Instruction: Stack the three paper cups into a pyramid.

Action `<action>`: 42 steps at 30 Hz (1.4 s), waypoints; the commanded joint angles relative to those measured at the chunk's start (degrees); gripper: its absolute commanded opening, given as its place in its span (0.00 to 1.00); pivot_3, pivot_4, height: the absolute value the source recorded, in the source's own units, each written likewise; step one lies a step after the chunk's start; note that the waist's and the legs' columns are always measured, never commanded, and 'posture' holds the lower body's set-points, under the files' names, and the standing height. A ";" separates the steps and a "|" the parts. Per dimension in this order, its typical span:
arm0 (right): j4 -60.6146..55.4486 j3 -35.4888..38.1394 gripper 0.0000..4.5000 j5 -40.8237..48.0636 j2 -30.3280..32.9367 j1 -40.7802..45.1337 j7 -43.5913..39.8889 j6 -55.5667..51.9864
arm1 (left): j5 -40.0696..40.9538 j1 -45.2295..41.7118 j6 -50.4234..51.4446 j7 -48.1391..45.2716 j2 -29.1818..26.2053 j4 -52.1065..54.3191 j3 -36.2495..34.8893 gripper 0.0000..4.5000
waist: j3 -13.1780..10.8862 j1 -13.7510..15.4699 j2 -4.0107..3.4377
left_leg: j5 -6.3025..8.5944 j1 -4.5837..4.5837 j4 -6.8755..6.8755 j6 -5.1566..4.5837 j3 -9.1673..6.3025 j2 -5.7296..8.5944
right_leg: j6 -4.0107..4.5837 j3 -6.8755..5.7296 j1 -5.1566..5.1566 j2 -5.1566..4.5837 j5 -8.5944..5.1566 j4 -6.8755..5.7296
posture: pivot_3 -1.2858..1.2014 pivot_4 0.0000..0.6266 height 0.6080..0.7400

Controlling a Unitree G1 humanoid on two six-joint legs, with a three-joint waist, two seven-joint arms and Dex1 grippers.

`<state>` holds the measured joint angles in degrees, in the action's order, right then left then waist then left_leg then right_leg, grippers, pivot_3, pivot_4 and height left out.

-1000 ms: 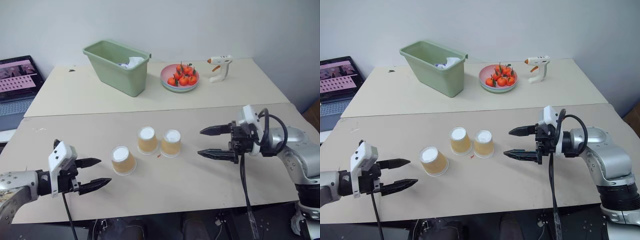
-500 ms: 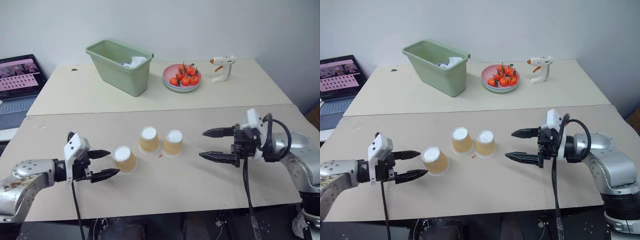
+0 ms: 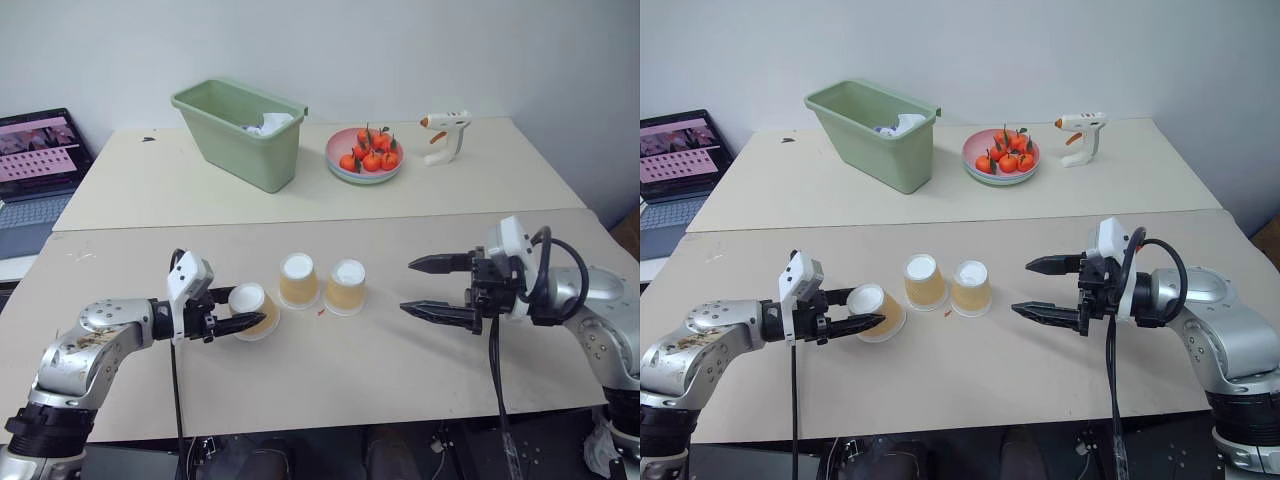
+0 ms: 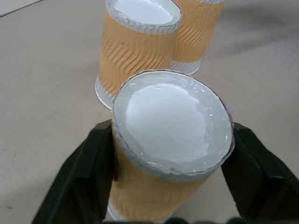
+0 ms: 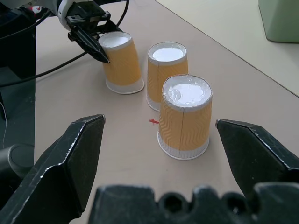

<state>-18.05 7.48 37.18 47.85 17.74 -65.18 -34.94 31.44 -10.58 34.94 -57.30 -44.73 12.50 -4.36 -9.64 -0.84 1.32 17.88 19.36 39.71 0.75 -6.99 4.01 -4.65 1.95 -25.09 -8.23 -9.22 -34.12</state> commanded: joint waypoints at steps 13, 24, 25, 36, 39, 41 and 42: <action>0.99 -0.91 1.00 -0.87 0.02 2.63 -0.89 2.58 | 7.25 -26.13 3.88 -5.69 -5.39 -5.37 -5.76 0.56 | -0.12 0.04 0.20 | 0.00 0.04 0.02 0.00 -0.01 0.04 | -0.06 -0.01 -0.01 0.00 0.04 0.05 | 0.52 0.24 0.89; 0.04 -0.56 1.00 -0.78 -0.20 1.57 0.50 2.83 | 6.28 -35.78 6.11 -15.27 -0.02 -11.75 6.92 0.56 | -0.12 -0.26 0.21 | 0.05 0.06 0.03 -0.07 -0.01 0.04 | -0.08 0.01 -0.04 0.00 0.04 0.06 | 0.52 0.24 0.89; -0.25 -0.35 1.00 -0.63 -0.14 1.28 0.71 2.74 | 5.41 -36.09 5.54 -16.21 0.37 -12.90 8.09 0.56 | -0.12 -0.28 0.21 | 0.05 0.05 0.02 -0.07 0.00 0.04 | -0.08 0.01 -0.05 0.00 0.04 0.06 | 0.52 0.24 0.89; -3.67 2.16 1.00 1.29 0.35 -2.62 3.44 1.78 | -1.70 -45.39 -0.04 -22.89 7.64 -24.58 14.06 0.56 | -0.15 0.16 0.24 | 0.05 0.24 0.13 -0.08 -0.03 0.08 | -0.15 -0.01 -0.07 -0.01 0.08 0.11 | 0.52 0.24 0.89; -3.81 2.47 1.00 1.52 0.41 -2.82 3.73 1.69 | -1.70 -47.85 0.50 -24.30 8.84 -25.53 13.67 0.56 | -0.15 -0.21 0.25 | 0.06 0.29 0.13 -0.08 -0.03 0.07 | -0.16 -0.01 -0.12 -0.01 0.08 0.11 | 0.52 0.24 0.89; -3.68 2.50 1.00 1.37 0.42 -2.92 3.88 1.84 | -1.88 -48.70 0.94 -24.84 9.16 -26.30 13.44 0.56 | -0.15 -0.31 0.25 | 0.06 0.29 0.13 -0.09 -0.02 0.07 | -0.16 0.00 -0.15 -0.01 0.09 0.10 | 0.52 0.24 0.89; -3.71 2.51 1.00 1.36 0.41 -2.95 3.97 1.85 | -2.05 -48.78 0.91 -25.07 9.17 -26.52 13.44 0.56 | -0.15 -0.31 0.25 | 0.06 0.29 0.12 -0.09 -0.03 0.07 | -0.16 0.00 -0.15 -0.01 0.09 0.10 | 0.52 0.24 0.89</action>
<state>-19.87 7.80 37.27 47.66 14.70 -61.33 -33.23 29.43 -58.08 36.12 -81.53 -35.43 -13.84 10.28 -9.79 -1.16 1.57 17.94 19.64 39.84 0.66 -7.02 4.08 -4.81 1.95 -25.24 -8.24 -9.14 -34.03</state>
